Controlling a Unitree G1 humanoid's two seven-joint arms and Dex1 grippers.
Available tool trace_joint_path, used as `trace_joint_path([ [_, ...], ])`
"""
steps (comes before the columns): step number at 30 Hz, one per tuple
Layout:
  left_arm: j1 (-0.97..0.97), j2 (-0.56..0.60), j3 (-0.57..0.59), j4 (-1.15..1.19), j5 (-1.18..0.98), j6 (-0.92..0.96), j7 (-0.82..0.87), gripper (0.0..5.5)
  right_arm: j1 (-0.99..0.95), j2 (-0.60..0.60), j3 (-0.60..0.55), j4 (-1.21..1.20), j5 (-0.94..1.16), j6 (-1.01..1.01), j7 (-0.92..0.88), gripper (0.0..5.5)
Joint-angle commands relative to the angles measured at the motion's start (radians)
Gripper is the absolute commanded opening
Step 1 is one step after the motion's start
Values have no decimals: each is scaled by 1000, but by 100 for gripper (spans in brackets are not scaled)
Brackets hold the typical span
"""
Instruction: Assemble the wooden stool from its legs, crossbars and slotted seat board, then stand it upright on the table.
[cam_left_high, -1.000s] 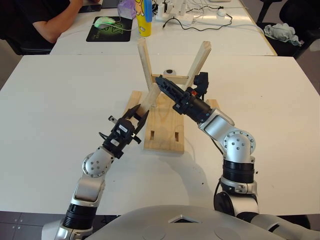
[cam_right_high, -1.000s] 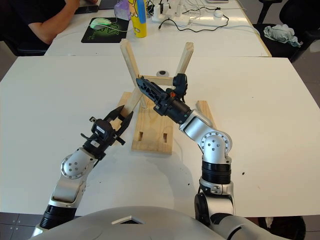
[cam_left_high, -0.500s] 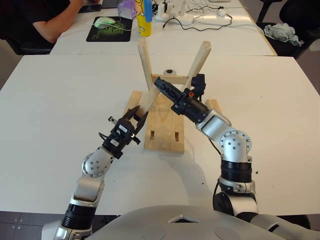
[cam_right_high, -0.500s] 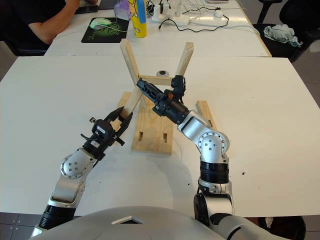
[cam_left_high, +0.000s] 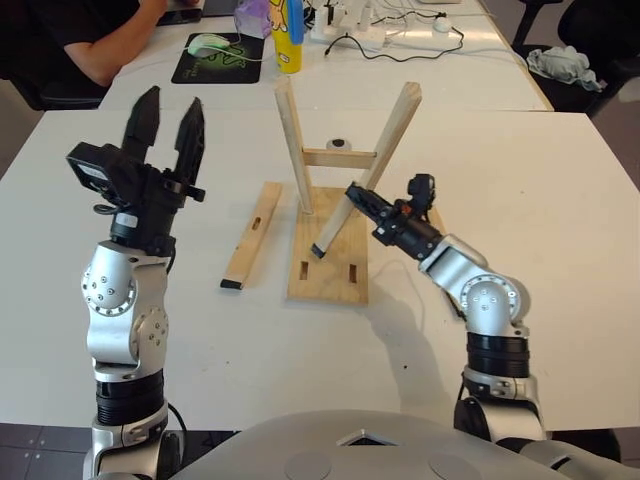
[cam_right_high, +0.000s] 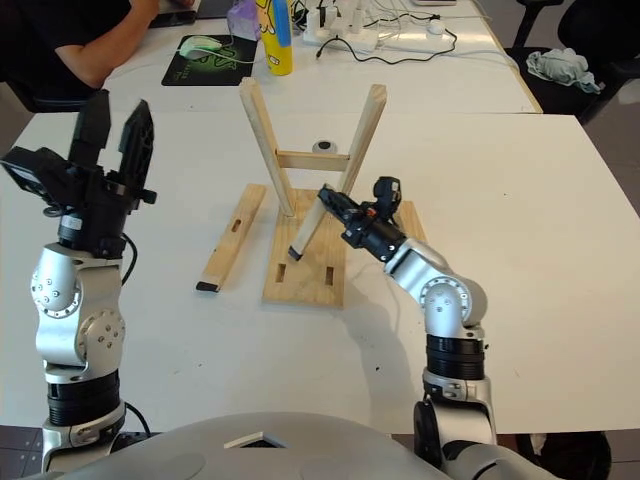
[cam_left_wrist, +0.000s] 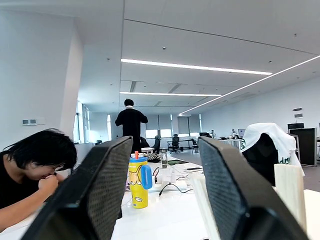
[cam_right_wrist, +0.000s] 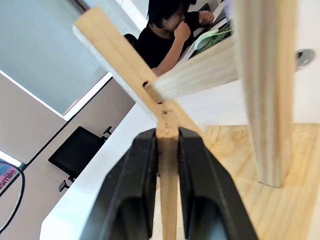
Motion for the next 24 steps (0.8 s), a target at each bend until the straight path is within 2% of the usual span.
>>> trace_joint_path([
  [1,71,-20,8,-13,33,10,27,242,-14,-134,-116,-43,61,77,-1,43],
  [6,140,-60,0,-36,77,4,75,242,3,-261,-237,-8,68,92,8,43],
  [9,157,-94,-21,-42,109,21,115,242,10,-286,-273,-1,41,46,11,43],
  [16,201,-166,-152,-55,163,90,158,242,39,-295,-310,25,-82,-126,3,43],
  [24,208,-201,-209,-43,208,100,179,242,178,-255,-295,-111,-106,-146,-11,43],
])
